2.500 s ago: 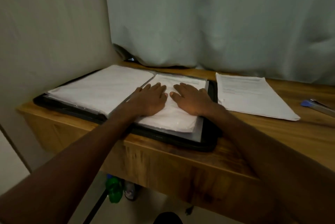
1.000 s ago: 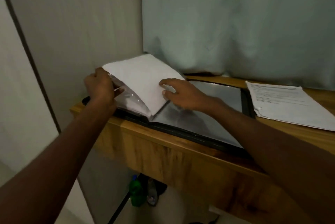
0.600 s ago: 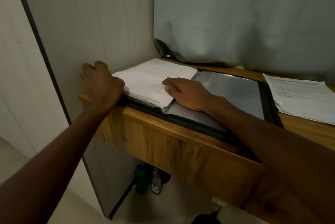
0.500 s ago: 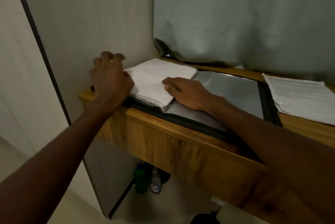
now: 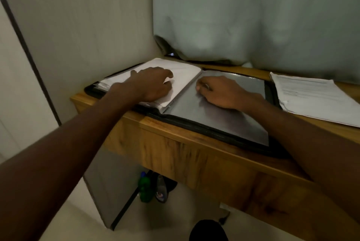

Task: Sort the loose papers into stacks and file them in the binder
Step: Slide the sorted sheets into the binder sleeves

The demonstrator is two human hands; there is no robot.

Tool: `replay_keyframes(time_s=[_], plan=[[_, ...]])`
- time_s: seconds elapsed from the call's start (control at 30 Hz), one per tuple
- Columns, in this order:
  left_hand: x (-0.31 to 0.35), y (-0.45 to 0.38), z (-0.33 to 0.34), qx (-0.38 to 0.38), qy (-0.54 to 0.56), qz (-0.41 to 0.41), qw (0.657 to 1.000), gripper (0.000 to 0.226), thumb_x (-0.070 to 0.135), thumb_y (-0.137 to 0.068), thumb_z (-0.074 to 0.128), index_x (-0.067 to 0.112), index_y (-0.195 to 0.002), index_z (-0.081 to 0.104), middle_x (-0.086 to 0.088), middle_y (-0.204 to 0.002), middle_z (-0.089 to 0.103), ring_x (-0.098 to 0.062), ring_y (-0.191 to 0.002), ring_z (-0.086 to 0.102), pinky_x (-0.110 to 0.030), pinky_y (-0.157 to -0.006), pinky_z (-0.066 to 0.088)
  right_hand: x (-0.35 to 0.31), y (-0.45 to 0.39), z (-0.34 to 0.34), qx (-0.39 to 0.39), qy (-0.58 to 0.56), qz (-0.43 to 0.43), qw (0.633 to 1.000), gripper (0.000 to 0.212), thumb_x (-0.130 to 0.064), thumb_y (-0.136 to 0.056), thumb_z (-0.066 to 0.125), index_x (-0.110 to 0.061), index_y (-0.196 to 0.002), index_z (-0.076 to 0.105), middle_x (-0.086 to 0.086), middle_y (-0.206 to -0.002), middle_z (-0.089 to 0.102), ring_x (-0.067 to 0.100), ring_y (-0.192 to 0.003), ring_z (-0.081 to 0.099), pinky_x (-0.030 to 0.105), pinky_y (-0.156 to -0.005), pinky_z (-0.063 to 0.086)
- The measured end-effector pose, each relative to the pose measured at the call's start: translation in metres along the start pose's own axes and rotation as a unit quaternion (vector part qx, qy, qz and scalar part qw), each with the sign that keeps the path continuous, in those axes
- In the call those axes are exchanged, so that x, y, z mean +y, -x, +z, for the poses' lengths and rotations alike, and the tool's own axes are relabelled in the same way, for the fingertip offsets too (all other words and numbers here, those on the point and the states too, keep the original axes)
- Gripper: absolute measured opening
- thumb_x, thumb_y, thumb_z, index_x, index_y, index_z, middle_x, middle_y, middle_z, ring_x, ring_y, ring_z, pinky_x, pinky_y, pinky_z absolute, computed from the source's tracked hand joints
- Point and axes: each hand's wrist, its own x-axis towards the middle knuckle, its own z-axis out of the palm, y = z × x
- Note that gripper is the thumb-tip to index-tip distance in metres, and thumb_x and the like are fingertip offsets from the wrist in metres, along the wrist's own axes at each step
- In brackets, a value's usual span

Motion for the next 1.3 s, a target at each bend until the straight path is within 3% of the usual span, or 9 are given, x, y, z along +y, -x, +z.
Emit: replay_keyframes(time_s=[0.2,0.37,0.6,0.73,0.83,0.97,1.1,1.2,1.3], plan=[[0.075,-0.055,0.02,0.028,0.024,0.166,0.985,0.05,0.06,-0.101,0.04,0.034,-0.142,0.05,0.004,-0.147,0.052,-0.02,-0.139,0.042,-0.052,-0.113,0.034,0.052,0.008,-0.012,-0.054,-0.022,0.023,0.998,0.049,-0.063,-0.104,0.032,-0.04,-0.144,0.048,-0.005,-0.145,0.057,0.021,-0.13,0.054,0.046,-0.108,0.041],[0.101,-0.081,0.054,-0.053,0.082,0.155,0.983,0.073,0.079,-0.094,0.023,0.043,-0.157,0.022,0.004,-0.165,0.03,-0.023,-0.155,0.019,-0.05,-0.122,0.017,0.079,0.014,-0.005,-0.072,-0.023,0.035,0.997,0.053,-0.055,-0.107,0.025,-0.04,-0.158,0.026,-0.007,-0.163,0.036,0.02,-0.148,0.035,0.059,-0.117,0.025],[0.111,-0.077,0.051,-0.057,0.055,0.136,0.988,0.067,0.069,-0.1,0.029,0.035,-0.158,0.025,0.005,-0.164,0.031,-0.026,-0.15,0.03,-0.046,-0.121,0.022,0.1,0.016,-0.014,0.03,-0.059,0.084,0.994,0.045,-0.047,-0.1,0.053,-0.028,-0.14,0.055,0.002,-0.134,0.063,0.024,-0.122,0.059,0.038,-0.101,0.047],[0.121,-0.096,0.034,-0.047,0.067,0.126,0.989,0.073,0.08,-0.091,0.032,0.032,-0.144,0.047,0.002,-0.129,0.054,-0.027,-0.127,0.053,-0.039,-0.102,0.041,0.119,0.019,-0.018,0.019,-0.002,0.189,0.982,0.055,-0.056,-0.098,0.051,-0.018,-0.137,0.055,0.01,-0.137,0.06,0.031,-0.123,0.058,0.042,-0.1,0.048],[0.141,-0.127,0.03,-0.079,0.089,0.114,0.986,0.08,0.075,-0.094,0.035,0.016,-0.147,0.048,-0.009,-0.144,0.055,-0.028,-0.133,0.05,-0.034,-0.105,0.037,0.124,0.021,-0.017,-0.004,0.004,0.207,0.978,0.06,-0.064,-0.1,0.043,-0.015,-0.131,0.057,0.011,-0.132,0.063,0.031,-0.117,0.061,0.041,-0.094,0.047],[0.157,-0.158,0.046,-0.058,0.04,0.147,0.987,0.06,0.074,-0.094,0.043,0.017,-0.094,0.061,-0.007,-0.101,0.063,-0.027,-0.095,0.059,-0.035,-0.078,0.042,0.117,0.02,-0.017,0.051,0.033,0.199,0.978,0.047,-0.051,-0.1,0.051,-0.015,-0.131,0.058,0.014,-0.129,0.063,0.034,-0.115,0.061,0.04,-0.088,0.048],[0.148,-0.164,0.063,0.053,0.186,0.187,0.963,0.036,0.048,-0.097,0.062,0.018,-0.118,0.061,0.004,-0.105,0.061,-0.021,-0.107,0.058,-0.03,-0.085,0.041,0.12,0.015,-0.016,0.132,-0.069,0.212,0.966,0.035,-0.031,-0.089,0.066,-0.025,-0.124,0.065,0.002,-0.118,0.069,0.025,-0.108,0.065,0.031,-0.083,0.049],[0.139,-0.168,0.062,0.114,0.251,0.193,0.942,0.058,0.039,-0.097,0.065,0.016,-0.148,0.047,-0.005,-0.142,0.056,-0.021,-0.13,0.052,-0.03,-0.109,0.038,0.122,0.008,-0.018,0.22,-0.198,0.213,0.931,0.029,-0.023,-0.079,0.069,-0.03,-0.107,0.073,-0.01,-0.095,0.075,0.012,-0.09,0.07,0.03,-0.083,0.057],[0.134,-0.172,0.07,0.151,0.218,0.2,0.943,0.049,0.028,-0.096,0.066,0.011,-0.14,0.056,-0.011,-0.136,0.061,-0.026,-0.124,0.057,-0.025,-0.098,0.038,0.12,0.005,-0.018,0.262,-0.281,0.183,0.905,0.035,-0.015,-0.073,0.069,-0.033,-0.102,0.072,-0.014,-0.089,0.074,0.008,-0.088,0.071,0.039,-0.089,0.059]])
